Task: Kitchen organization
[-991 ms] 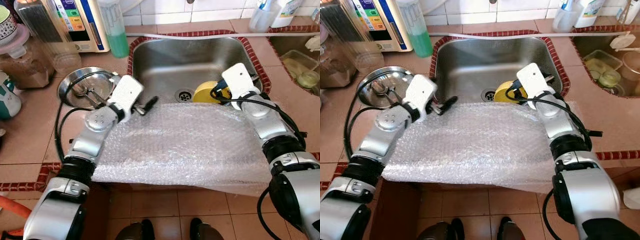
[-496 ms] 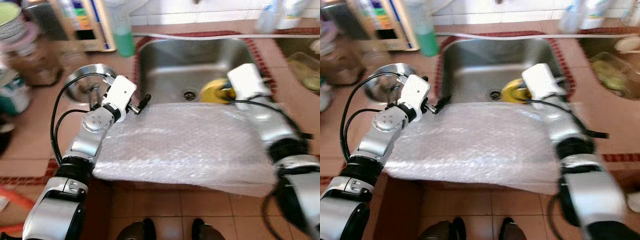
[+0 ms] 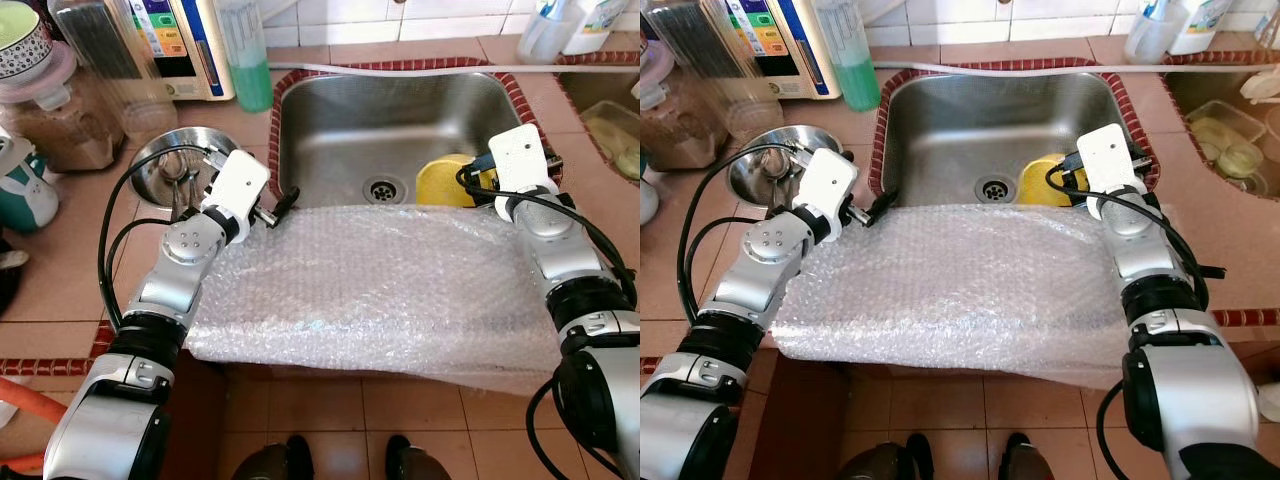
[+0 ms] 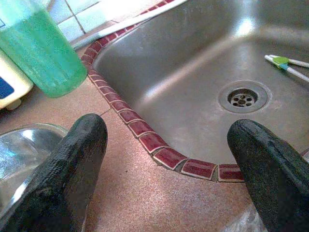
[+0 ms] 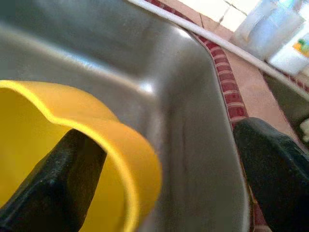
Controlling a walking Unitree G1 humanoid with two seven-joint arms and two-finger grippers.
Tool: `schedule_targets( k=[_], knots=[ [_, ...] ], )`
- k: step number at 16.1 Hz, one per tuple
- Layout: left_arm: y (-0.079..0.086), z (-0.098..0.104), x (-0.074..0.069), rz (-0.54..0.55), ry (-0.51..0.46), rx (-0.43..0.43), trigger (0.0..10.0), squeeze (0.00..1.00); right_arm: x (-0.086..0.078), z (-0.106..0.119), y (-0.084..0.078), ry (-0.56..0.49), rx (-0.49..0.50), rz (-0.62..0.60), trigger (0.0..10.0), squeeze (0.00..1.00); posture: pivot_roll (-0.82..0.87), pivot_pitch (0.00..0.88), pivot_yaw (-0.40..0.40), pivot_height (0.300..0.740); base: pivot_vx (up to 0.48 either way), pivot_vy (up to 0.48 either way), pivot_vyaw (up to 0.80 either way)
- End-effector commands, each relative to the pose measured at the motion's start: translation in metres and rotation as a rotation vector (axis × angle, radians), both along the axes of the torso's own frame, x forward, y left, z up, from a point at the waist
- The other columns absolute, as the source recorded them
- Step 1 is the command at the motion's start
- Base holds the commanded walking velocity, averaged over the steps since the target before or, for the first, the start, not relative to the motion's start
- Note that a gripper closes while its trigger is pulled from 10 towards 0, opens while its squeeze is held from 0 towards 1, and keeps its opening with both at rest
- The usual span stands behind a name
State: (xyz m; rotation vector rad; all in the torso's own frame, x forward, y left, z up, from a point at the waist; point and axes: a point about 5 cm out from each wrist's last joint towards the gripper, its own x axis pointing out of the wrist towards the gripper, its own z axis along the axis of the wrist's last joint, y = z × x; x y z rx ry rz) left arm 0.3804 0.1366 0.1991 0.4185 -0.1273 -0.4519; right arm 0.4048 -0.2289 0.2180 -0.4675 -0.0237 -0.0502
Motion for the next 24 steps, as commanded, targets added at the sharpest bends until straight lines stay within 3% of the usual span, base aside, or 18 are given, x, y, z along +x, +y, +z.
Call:
schedule_targets(
  k=[1, 2, 3, 4, 11, 13, 14, 15, 16, 19, 21, 22, 23, 24],
  knots=[
    [0.005, -0.008, -0.001, 0.022, 0.031, 0.019, 10.0, 0.0, -0.002, -0.019, 0.004, 0.088, 0.041, 0.058, 10.0, 0.28, -0.06, 0.265, 0.11, 0.74, 0.0, 0.0, 0.0],
    [0.005, -0.007, -0.001, 0.022, 0.029, 0.016, 10.0, 0.0, -0.001, -0.003, 0.011, -0.035, 0.095, 0.095, 10.0, 0.45, -0.06, 0.266, 0.111, 0.74, 0.0, 0.0, 0.0],
    [0.005, -0.007, -0.001, 0.022, 0.026, 0.012, 10.0, 0.0, -0.002, 0.008, 0.013, -0.112, 0.111, 0.109, 10.0, 1.0, -0.06, 0.266, 0.111, 0.74, 0.0, 0.0, 0.0],
    [0.003, -0.003, -0.002, 0.025, 0.006, -0.005, 10.0, 0.0, -0.003, 0.021, 0.016, -0.202, 0.132, 0.13, 10.0, 1.0, -0.07, 0.266, 0.115, 0.74, 0.0, 0.0, 0.0],
    [-0.008, 0.012, -0.026, 0.02, -0.106, -0.233, 10.0, 0.0, -0.013, 0.006, 0.035, -0.188, 0.126, 0.276, 10.0, 1.0, -0.07, 0.268, 0.111, 0.74, 0.0, 0.0, 0.0],
    [-0.009, 0.021, -0.038, 0.048, -0.19, -0.282, 10.0, 0.0, -0.019, 0.0, 0.04, -0.183, 0.129, 0.299, 10.0, 1.0, -0.07, 0.268, 0.107, 0.74, 0.0, 0.0, 0.0],
    [-0.005, 0.028, -0.04, 0.09, -0.224, -0.296, 10.0, 0.0, -0.019, -0.004, 0.038, -0.158, 0.086, 0.272, 10.0, 0.87, -0.07, 0.266, 0.103, 0.74, 0.0, 0.0, 0.0],
    [0.001, 0.035, -0.041, 0.136, -0.258, -0.298, 10.0, 0.0, -0.017, -0.017, 0.028, -0.077, 0.022, 0.175, 10.0, 0.11, -0.07, 0.264, 0.101, 0.74, 0.0, 0.0, 0.0],
    [0.004, 0.038, -0.04, 0.153, -0.267, -0.297, 10.0, 0.0, -0.017, -0.022, 0.023, -0.042, 0.016, 0.142, 10.0, 0.0, -0.07, 0.264, 0.101, 0.74, 0.0, 0.0, 0.0],
    [0.019, 0.04, -0.036, 0.23, -0.245, -0.329, 10.0, 0.0, -0.017, -0.018, 0.017, -0.048, 0.022, 0.111, 10.0, 0.0, -0.07, 0.264, 0.106, 0.74, 0.0, 0.0, 0.0],
    [0.019, 0.04, -0.036, 0.221, -0.239, -0.3, 10.0, 0.0, -0.016, -0.018, 0.011, -0.015, 0.023, 0.07, 10.0, 0.0, -0.07, 0.265, 0.108, 0.74, 0.0, 0.0, 0.0],
    [0.019, 0.041, -0.035, 0.203, -0.226, -0.283, 10.0, 0.0, -0.013, -0.017, 0.004, 0.029, 0.055, 0.02, 10.0, 0.0, -0.07, 0.265, 0.112, 0.74, 0.0, 0.0, 0.0],
    [0.018, 0.041, -0.034, 0.196, -0.219, -0.277, 10.0, 0.0, -0.012, -0.007, -0.004, -0.021, 0.084, -0.053, 10.0, 0.0, -0.07, 0.265, 0.113, 0.74, 0.0, 0.0, 0.0],
    [0.018, 0.041, -0.033, 0.194, -0.217, -0.275, 10.0, 0.0, -0.011, -0.009, -0.014, 0.028, 0.19, -0.115, 10.0, 0.0, -0.07, 0.266, 0.114, 0.74, 0.0, 0.0, 0.0]
  ],
)
